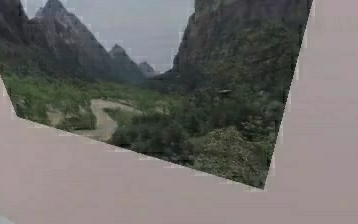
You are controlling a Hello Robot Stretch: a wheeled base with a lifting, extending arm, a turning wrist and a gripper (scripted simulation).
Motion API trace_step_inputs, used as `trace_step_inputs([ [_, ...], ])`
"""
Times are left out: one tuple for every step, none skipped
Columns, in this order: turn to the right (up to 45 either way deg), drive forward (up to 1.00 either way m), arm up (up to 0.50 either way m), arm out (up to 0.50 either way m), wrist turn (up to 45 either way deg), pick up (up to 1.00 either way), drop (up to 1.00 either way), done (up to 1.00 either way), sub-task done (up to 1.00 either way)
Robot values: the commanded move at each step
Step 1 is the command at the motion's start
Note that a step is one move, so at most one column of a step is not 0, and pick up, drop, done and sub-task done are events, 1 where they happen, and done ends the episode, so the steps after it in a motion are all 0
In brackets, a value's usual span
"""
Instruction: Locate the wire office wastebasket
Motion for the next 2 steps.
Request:
trace_step_inputs([
  [-45.0, 0.00, 0.00, 0.00, 0.0, 0.00, 0.00, 0.00, 0.00],
  [-21.0, 0.00, 0.00, 0.00, 0.0, 0.00, 0.00, 0.00, 0.00],
])
